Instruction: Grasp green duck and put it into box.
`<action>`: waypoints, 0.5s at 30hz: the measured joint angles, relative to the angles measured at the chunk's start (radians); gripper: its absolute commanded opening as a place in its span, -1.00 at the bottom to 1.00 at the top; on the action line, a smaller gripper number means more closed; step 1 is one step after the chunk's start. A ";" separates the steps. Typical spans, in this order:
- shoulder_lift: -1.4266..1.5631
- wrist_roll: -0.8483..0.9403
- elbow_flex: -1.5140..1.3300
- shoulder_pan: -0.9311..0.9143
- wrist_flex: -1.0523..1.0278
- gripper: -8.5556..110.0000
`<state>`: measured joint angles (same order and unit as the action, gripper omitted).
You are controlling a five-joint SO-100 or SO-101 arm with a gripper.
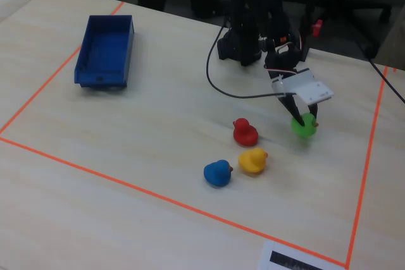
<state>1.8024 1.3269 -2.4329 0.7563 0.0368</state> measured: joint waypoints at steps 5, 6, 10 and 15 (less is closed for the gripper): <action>0.270 -0.014 0.023 -0.126 -0.233 -0.86; 0.319 -0.015 0.044 -0.156 -0.288 -0.86; 0.460 -0.018 0.164 -0.296 -0.514 -0.86; 0.436 -0.017 0.374 -0.572 -0.744 -0.86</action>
<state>2.2381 1.3100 -2.0586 0.1841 -0.7072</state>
